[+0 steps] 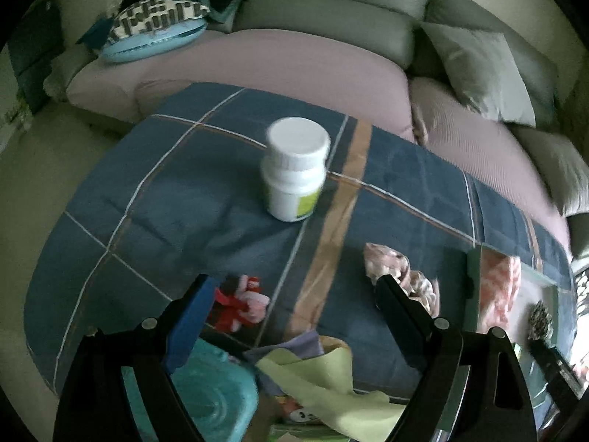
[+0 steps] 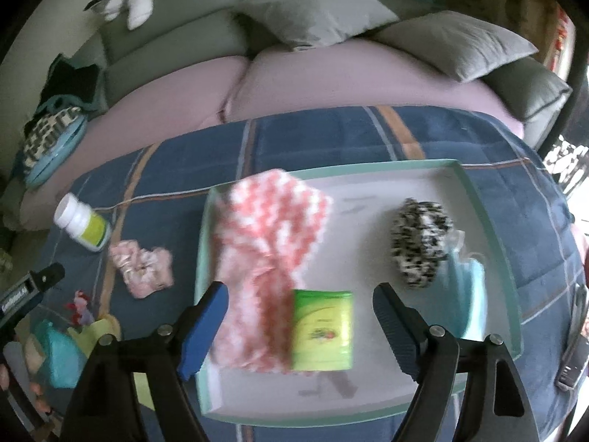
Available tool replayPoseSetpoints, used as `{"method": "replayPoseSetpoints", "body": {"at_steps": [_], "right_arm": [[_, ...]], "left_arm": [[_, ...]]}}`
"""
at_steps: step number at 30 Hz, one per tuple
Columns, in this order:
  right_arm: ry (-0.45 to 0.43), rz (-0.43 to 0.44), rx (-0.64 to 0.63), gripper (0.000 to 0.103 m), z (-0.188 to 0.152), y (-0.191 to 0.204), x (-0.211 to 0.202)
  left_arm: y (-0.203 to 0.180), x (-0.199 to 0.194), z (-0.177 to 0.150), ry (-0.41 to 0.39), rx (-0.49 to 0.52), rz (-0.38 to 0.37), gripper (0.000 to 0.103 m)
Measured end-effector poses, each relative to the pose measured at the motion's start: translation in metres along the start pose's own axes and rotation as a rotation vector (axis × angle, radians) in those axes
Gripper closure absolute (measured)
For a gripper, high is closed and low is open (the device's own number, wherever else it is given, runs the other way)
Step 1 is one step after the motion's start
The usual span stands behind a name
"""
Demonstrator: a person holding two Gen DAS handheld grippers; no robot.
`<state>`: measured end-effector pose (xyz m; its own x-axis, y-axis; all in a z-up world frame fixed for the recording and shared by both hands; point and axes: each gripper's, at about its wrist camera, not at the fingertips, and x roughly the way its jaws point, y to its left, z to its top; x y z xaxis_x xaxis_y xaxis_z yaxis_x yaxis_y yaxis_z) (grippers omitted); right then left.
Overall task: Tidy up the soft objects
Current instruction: 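Move both open tools toward the pink floral scrunchie and red toy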
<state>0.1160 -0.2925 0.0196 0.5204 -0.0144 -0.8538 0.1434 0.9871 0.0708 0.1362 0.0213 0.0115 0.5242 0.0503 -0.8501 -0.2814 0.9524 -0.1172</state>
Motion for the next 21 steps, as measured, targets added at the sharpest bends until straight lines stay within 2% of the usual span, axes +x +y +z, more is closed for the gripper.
{"method": "replayPoseSetpoints", "body": {"at_steps": [2,3,15,18,21], "right_arm": [[0.002,0.011,-0.010,0.018,-0.001,0.007,0.002],[0.005,0.016,-0.016,0.016,-0.001,0.011,0.003],[-0.018,0.101,-0.119,0.014,-0.001,0.066,0.015],[-0.015,0.147,-0.145,0.014,-0.001,0.082,0.019],[-0.012,0.183,-0.174,0.014,-0.002,0.096,0.023]], "left_arm": [[0.009,-0.003,0.001,-0.007,-0.022,-0.008,0.002],[0.014,-0.004,0.002,-0.013,-0.033,-0.010,0.001],[0.056,-0.010,0.008,-0.044,-0.151,-0.037,0.001],[0.060,-0.008,0.009,-0.043,-0.156,-0.039,0.001],[0.062,-0.001,0.010,-0.010,-0.133,-0.016,0.001]]}}
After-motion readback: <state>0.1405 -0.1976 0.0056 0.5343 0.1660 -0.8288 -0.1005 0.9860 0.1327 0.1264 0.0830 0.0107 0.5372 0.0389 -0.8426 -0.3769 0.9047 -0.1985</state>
